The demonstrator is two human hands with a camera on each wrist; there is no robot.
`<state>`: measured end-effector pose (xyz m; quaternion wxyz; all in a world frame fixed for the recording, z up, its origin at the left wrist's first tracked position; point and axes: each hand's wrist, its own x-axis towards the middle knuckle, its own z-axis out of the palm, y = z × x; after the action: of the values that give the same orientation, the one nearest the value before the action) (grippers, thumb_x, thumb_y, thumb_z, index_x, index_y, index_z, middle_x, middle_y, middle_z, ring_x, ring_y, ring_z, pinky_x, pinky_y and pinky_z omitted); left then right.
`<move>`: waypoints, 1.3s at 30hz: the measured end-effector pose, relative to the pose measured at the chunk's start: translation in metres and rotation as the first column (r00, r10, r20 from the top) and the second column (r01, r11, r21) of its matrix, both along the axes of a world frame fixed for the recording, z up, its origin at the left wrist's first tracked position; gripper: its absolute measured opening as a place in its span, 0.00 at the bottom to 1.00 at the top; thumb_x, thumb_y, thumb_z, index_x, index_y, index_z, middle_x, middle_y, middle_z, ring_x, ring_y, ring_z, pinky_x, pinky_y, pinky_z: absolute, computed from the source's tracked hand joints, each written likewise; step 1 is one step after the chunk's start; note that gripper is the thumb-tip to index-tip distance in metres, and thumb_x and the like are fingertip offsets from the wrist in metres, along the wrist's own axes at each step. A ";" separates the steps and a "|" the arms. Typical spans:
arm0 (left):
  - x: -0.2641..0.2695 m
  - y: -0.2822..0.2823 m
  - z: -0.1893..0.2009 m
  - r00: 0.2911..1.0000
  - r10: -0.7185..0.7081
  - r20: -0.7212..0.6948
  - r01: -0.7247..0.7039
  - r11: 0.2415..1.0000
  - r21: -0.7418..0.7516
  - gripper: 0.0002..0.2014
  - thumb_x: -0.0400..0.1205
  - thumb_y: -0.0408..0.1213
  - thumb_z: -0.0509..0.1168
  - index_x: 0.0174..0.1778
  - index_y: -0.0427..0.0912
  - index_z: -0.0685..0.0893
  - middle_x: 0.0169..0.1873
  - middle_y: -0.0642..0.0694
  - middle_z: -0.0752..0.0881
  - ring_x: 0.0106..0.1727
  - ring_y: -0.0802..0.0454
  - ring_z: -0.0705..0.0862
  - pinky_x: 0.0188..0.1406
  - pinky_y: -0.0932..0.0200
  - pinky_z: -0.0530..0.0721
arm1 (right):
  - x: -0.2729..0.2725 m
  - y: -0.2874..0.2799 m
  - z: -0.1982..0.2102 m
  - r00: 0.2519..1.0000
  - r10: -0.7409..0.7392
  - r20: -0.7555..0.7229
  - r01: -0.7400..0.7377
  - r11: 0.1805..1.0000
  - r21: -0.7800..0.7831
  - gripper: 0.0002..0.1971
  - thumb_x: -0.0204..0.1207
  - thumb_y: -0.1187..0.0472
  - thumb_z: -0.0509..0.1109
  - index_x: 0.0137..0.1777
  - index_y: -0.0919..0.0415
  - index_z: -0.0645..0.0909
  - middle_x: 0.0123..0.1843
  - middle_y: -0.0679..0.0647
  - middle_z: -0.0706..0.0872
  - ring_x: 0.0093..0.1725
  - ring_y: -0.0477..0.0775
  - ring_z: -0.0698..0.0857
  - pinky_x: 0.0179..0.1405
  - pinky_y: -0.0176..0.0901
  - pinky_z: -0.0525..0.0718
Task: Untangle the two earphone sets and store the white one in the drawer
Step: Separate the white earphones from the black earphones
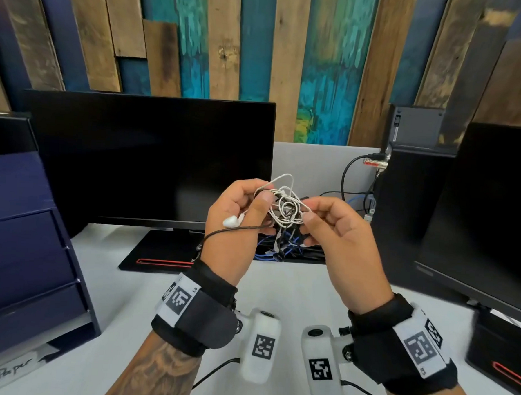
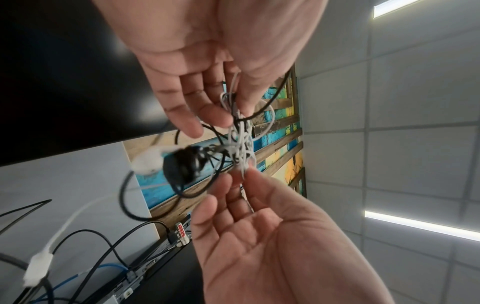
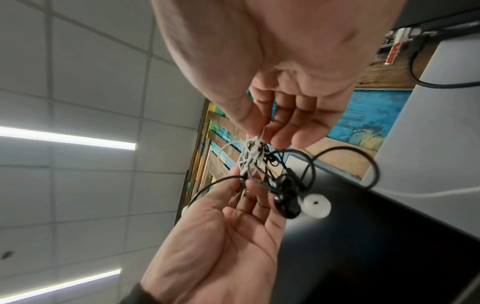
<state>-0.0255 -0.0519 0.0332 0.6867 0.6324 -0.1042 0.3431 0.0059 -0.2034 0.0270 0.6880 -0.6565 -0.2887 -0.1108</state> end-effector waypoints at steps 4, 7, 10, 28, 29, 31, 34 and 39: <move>-0.005 0.004 -0.011 0.997 -0.051 -0.049 0.053 0.997 0.047 0.04 0.85 0.30 0.65 0.52 0.39 0.85 0.44 0.40 0.91 0.40 0.47 0.89 0.35 0.53 0.89 | -0.001 -0.004 -0.010 0.994 0.030 -0.101 -0.020 0.994 0.104 0.07 0.88 0.66 0.62 0.52 0.60 0.82 0.51 0.54 0.92 0.50 0.49 0.90 0.45 0.41 0.87; -0.011 0.006 -0.025 0.991 -0.064 -0.121 0.071 0.996 0.053 0.04 0.84 0.29 0.66 0.48 0.40 0.86 0.39 0.43 0.91 0.37 0.49 0.88 0.35 0.50 0.89 | -0.003 -0.009 -0.020 0.982 0.053 -0.180 -0.026 0.988 0.150 0.07 0.88 0.66 0.62 0.51 0.59 0.82 0.49 0.57 0.92 0.46 0.52 0.88 0.43 0.43 0.85; -0.019 0.006 -0.043 0.973 -0.107 -0.206 0.118 0.992 0.042 0.03 0.83 0.27 0.67 0.48 0.38 0.85 0.40 0.36 0.90 0.33 0.47 0.86 0.34 0.48 0.87 | -0.007 -0.015 -0.035 0.974 0.076 -0.212 -0.053 0.992 0.114 0.04 0.87 0.63 0.65 0.53 0.61 0.82 0.44 0.57 0.89 0.41 0.50 0.85 0.39 0.42 0.83; -0.038 0.021 -0.059 0.909 -0.192 -0.370 0.215 0.976 0.020 0.11 0.81 0.23 0.69 0.58 0.37 0.85 0.48 0.37 0.90 0.44 0.40 0.91 0.39 0.45 0.90 | -0.013 -0.030 -0.047 0.972 0.015 -0.236 -0.007 0.999 0.032 0.04 0.84 0.69 0.69 0.49 0.61 0.80 0.37 0.50 0.88 0.38 0.49 0.88 0.36 0.41 0.83; -0.040 0.025 -0.059 0.910 -0.184 -0.372 0.204 0.979 0.014 0.11 0.81 0.23 0.68 0.58 0.37 0.85 0.49 0.37 0.90 0.44 0.40 0.91 0.39 0.44 0.90 | -0.012 -0.030 -0.046 0.970 0.006 -0.241 0.008 0.998 0.054 0.05 0.84 0.69 0.68 0.49 0.60 0.79 0.37 0.49 0.88 0.38 0.49 0.88 0.36 0.40 0.83; -0.040 0.032 -0.062 0.910 -0.183 -0.371 0.182 0.983 -0.038 0.11 0.82 0.22 0.65 0.59 0.37 0.84 0.50 0.37 0.90 0.46 0.40 0.90 0.42 0.44 0.89 | -0.010 -0.031 -0.045 0.966 -0.011 -0.257 0.037 0.995 0.094 0.06 0.85 0.70 0.66 0.49 0.59 0.79 0.37 0.49 0.87 0.37 0.50 0.88 0.34 0.40 0.82; -0.038 0.038 -0.067 0.921 -0.135 -0.365 0.109 0.990 -0.092 0.10 0.87 0.28 0.61 0.60 0.39 0.84 0.53 0.42 0.91 0.55 0.43 0.89 0.53 0.44 0.86 | -0.008 -0.031 -0.047 0.959 -0.008 -0.284 0.040 0.993 0.108 0.07 0.84 0.71 0.66 0.50 0.59 0.80 0.38 0.51 0.87 0.35 0.49 0.86 0.33 0.41 0.81; -0.040 0.024 -0.070 0.898 -0.161 -0.409 0.176 0.984 0.000 0.16 0.83 0.49 0.63 0.56 0.41 0.87 0.47 0.42 0.90 0.45 0.47 0.88 0.46 0.50 0.84 | -0.017 -0.026 -0.054 0.958 0.023 -0.285 -0.014 0.999 0.036 0.03 0.83 0.70 0.69 0.50 0.63 0.81 0.39 0.53 0.88 0.37 0.50 0.88 0.35 0.41 0.84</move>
<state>-0.0656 -0.0275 -0.0365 0.7085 0.6911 -0.0198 0.1412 -0.0110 -0.2291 -0.0267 0.7343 -0.6514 -0.1908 -0.0134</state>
